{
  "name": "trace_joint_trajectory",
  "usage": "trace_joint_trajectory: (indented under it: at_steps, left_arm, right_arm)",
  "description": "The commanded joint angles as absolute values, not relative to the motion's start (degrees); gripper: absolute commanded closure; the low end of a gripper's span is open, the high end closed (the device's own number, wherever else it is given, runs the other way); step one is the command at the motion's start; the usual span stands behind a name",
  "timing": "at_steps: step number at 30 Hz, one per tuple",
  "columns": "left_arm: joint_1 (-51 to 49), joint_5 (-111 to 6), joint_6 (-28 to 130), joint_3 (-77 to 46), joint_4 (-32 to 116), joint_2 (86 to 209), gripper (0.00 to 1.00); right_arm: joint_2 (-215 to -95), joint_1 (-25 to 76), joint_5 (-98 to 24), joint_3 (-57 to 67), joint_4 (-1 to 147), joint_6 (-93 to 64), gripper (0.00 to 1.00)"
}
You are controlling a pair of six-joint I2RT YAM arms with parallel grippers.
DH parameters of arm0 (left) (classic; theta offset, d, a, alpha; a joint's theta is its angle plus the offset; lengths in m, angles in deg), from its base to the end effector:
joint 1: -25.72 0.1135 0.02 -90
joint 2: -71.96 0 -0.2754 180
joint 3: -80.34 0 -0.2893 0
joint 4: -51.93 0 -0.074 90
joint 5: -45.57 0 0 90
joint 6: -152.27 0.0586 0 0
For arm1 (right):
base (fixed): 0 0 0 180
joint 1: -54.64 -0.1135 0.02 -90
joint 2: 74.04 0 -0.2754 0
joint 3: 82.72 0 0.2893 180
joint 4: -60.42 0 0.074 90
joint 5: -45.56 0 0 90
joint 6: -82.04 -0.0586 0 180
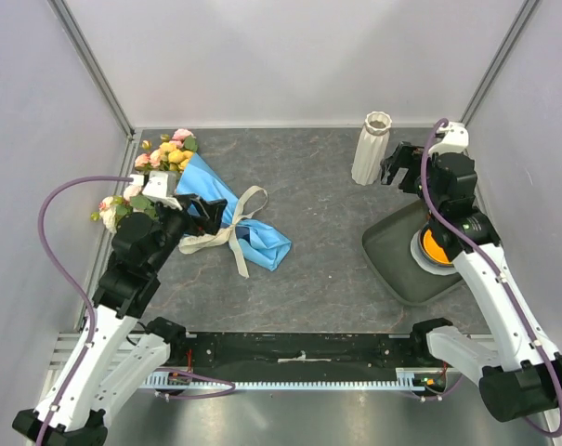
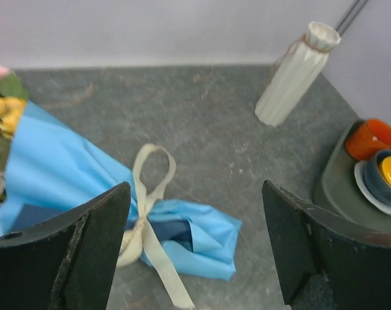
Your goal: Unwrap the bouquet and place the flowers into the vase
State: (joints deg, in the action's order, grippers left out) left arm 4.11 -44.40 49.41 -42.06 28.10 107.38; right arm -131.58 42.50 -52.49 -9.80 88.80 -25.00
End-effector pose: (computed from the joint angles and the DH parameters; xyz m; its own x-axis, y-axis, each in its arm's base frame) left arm 0.1822 -0.0722 0.3785 -0.1080 -0.1966 -0.9745 0.3526 0.9089 -0.2225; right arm 0.2752 0.0508 0.3929 -0.2322 0.2468 -0.9408 -0.0071 0.9668 0.2554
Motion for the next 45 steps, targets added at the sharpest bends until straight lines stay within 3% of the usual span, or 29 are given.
trace_joint_trajectory:
  at_steps: [1, 8, 13, 19, 21, 24, 26, 27, 30, 45]
  left_arm:
    - [4.27, -47.07, 39.09, -44.00, 21.95, 110.10, 0.14]
    - [4.27, -52.85, 27.57, -55.76, 26.24, 111.60, 0.19]
    - [4.27, -55.85, 23.17, -60.44, 30.03, 114.23, 0.18]
    - [4.27, -56.64, 20.35, -65.62, 33.27, 117.66, 0.26]
    - [4.27, -56.91, 19.56, -67.47, 34.50, 119.06, 0.36]
    - [4.36, -56.38, 18.77, -69.40, 36.52, 120.91, 0.39]
    - [4.27, -56.38, 18.59, -70.46, 37.85, 121.79, 0.40]
    - [4.27, -56.21, 18.68, -70.64, 38.37, 122.32, 0.40]
    - [4.27, -55.42, 19.46, -70.90, 39.70, 124.51, 0.36]
    - [4.27, -53.66, 21.67, -69.06, 46.64, 135.85, 0.37]
  right_arm:
    - [-133.53, 41.38, -45.52, -9.49, 84.97, -26.15, 0.02]
    - [-145.54, 21.44, -45.76, -8.53, 75.05, -28.52, 0.02]
    - [-161.35, 14.14, -34.37, -5.27, 67.31, -34.14, 0.02]
    - [-174.73, 13.77, -22.93, -3.07, 60.45, -39.07, 0.02]
    - [-177.12, 13.77, -20.54, -3.51, 57.64, -40.91, 0.09]
    - [-179.50, 13.77, -17.46, -5.53, 52.46, -43.55, 0.17]
    - [-180.38, 13.77, -16.15, -6.84, 49.82, -44.69, 0.22]
    - [-180.65, 13.77, -15.53, -7.11, 49.02, -45.39, 0.30]
    - [-181.35, 13.69, -15.17, -7.64, 48.05, -45.23, 0.36]
    - [-183.02, 13.60, -15.35, -5.80, 50.42, -42.67, 0.37]
